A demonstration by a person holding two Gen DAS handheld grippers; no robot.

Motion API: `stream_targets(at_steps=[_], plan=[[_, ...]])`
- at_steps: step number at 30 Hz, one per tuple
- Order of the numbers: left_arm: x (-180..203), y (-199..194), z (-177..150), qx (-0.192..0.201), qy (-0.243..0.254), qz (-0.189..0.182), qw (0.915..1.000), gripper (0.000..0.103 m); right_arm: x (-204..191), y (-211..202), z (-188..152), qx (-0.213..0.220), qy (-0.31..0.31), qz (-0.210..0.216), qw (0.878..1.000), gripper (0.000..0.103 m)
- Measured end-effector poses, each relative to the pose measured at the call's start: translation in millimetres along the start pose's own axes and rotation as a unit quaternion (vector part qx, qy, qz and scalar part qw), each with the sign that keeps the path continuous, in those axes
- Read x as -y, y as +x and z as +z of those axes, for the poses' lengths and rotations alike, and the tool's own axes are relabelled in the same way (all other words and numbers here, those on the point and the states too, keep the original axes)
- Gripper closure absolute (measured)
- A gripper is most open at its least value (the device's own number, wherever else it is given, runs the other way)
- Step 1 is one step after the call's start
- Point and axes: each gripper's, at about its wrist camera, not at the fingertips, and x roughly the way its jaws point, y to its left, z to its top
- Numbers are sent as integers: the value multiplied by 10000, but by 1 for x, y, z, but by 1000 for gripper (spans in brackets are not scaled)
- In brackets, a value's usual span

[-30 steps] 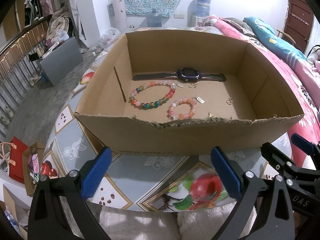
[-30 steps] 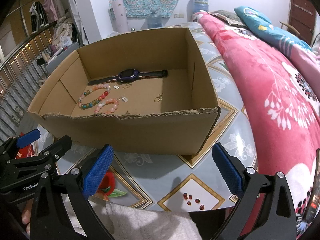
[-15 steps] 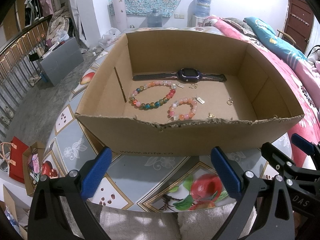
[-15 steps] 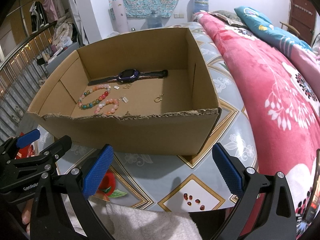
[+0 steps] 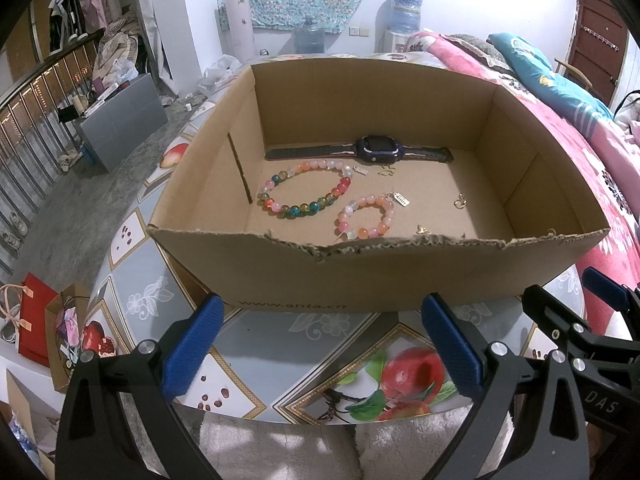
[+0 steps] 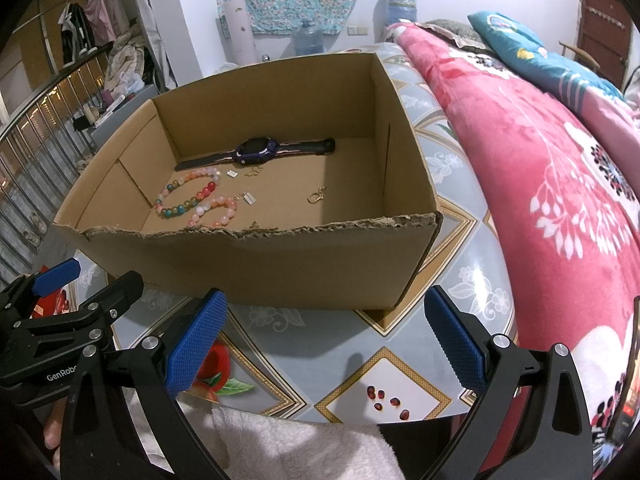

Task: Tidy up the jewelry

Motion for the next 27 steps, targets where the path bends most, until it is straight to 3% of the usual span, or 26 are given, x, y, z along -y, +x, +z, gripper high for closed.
stream_targets(at_steps=[27], plan=[[-2,0,-1,-28,0,-3,10000,6,0,0,0,-7,2,1,10000,8]])
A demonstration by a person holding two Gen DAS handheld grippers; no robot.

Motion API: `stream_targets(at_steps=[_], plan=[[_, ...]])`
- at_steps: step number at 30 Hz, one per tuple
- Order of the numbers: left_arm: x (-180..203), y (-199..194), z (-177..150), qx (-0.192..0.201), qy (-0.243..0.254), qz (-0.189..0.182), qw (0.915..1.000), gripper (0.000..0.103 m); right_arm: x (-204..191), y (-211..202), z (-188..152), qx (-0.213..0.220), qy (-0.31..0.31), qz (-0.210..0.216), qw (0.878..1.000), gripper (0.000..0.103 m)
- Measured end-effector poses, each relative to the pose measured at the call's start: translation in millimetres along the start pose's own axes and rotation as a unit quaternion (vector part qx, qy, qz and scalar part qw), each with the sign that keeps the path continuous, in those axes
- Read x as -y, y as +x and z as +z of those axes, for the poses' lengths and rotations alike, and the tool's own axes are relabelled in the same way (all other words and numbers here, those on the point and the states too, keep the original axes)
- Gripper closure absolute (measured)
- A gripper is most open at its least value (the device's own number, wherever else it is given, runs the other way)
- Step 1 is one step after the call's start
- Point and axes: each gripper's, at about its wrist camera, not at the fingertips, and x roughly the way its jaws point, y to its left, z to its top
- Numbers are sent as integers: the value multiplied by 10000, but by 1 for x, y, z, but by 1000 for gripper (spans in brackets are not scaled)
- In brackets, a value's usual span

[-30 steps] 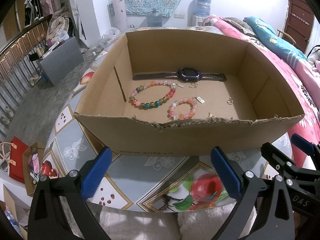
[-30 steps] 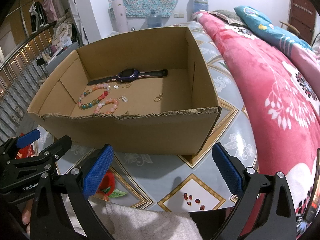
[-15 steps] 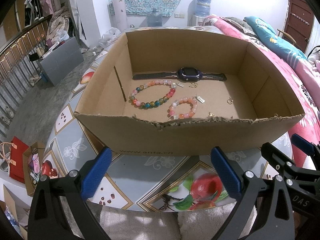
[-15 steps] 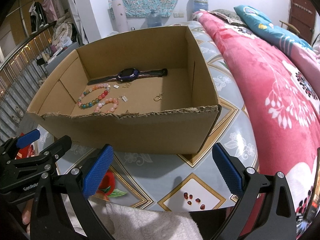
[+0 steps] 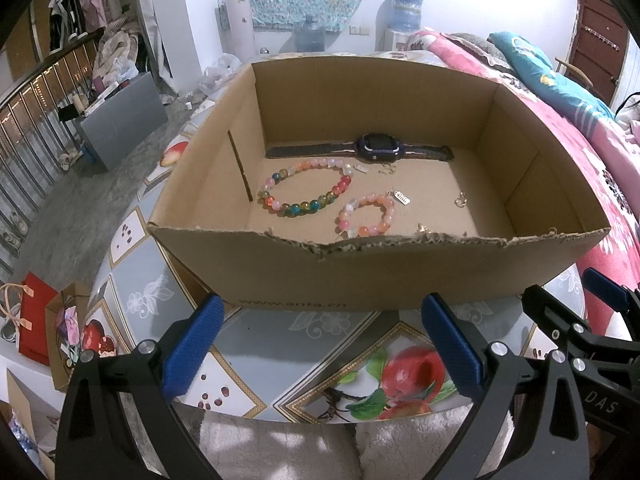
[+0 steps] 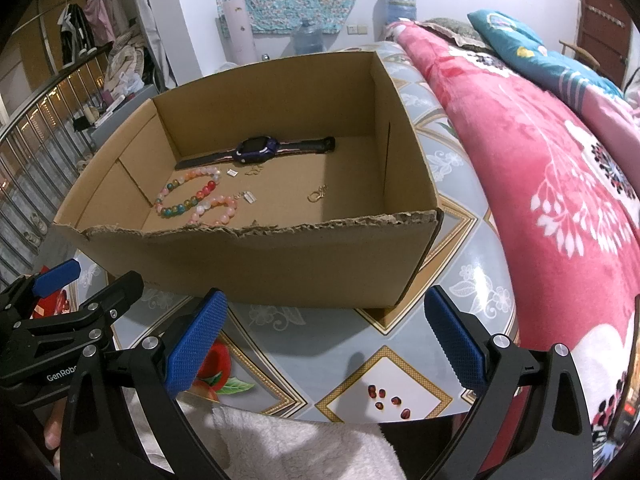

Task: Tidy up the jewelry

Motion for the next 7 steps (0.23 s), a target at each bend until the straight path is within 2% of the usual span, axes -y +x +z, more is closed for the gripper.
stream_targets(at_steps=[7], plan=[[1,-1,-1,-7,-19,16,10000,6,0,1,-2,-3,13,0,10000,8]])
